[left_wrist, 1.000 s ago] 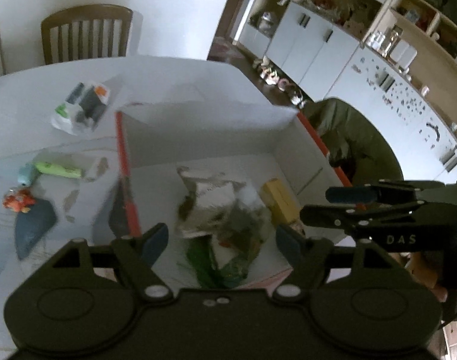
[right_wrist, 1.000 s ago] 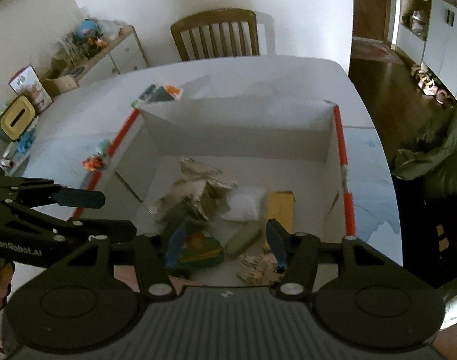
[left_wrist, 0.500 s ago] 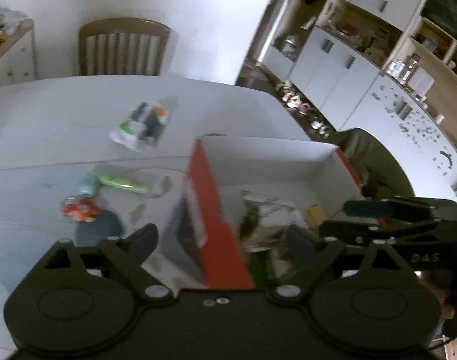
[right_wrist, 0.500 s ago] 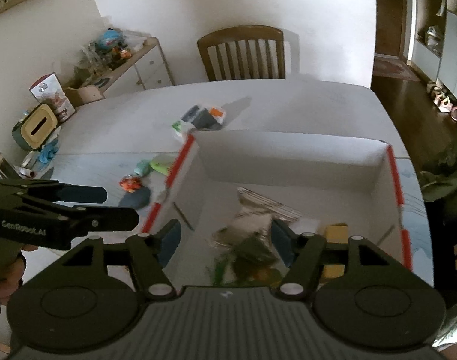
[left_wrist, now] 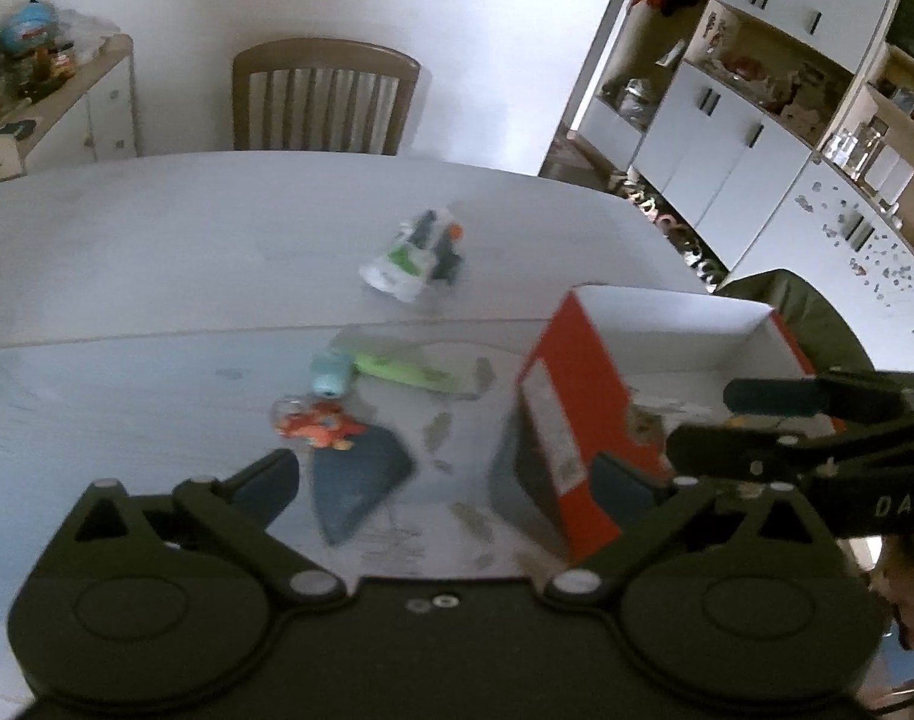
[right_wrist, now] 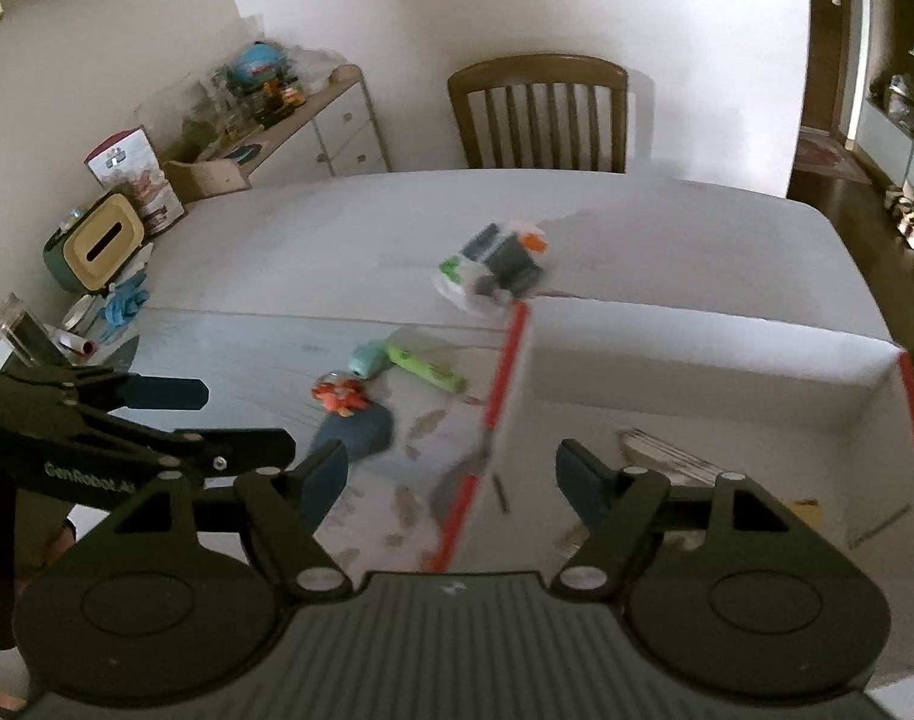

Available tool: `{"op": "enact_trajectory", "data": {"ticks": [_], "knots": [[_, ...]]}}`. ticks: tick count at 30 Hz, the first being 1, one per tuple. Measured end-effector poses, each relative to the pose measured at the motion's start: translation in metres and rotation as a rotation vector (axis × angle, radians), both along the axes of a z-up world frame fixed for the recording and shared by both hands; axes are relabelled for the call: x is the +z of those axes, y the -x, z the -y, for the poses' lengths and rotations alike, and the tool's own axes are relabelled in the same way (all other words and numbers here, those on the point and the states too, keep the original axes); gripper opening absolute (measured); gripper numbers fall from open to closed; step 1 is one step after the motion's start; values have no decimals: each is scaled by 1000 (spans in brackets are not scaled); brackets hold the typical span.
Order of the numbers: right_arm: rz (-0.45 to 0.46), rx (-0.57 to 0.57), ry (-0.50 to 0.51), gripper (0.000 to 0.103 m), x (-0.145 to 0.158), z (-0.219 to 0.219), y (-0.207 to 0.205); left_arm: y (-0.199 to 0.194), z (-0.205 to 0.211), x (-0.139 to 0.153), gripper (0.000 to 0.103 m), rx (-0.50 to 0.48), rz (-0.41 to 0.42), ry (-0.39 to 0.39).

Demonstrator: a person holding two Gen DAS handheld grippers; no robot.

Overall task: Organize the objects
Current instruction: 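Withdraw both grippers from the box back over the table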

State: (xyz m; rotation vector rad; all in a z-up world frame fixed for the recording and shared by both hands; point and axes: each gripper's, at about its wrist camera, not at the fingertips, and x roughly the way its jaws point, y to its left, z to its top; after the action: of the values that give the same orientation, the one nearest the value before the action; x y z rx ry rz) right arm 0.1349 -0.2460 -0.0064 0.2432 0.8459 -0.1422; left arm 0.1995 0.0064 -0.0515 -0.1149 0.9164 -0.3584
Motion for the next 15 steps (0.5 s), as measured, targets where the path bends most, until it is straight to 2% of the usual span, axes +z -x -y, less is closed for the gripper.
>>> {"op": "enact_trajectory", "data": {"ticks": [8,15], "knots": [[-21,-4,1,76,-5,-27,-44,-17,-28,-19,103,25,2,-36],[-75,-20,-5,76,-21,-40,-85,-35,-41,-39,103,49,-23,-45]]}}
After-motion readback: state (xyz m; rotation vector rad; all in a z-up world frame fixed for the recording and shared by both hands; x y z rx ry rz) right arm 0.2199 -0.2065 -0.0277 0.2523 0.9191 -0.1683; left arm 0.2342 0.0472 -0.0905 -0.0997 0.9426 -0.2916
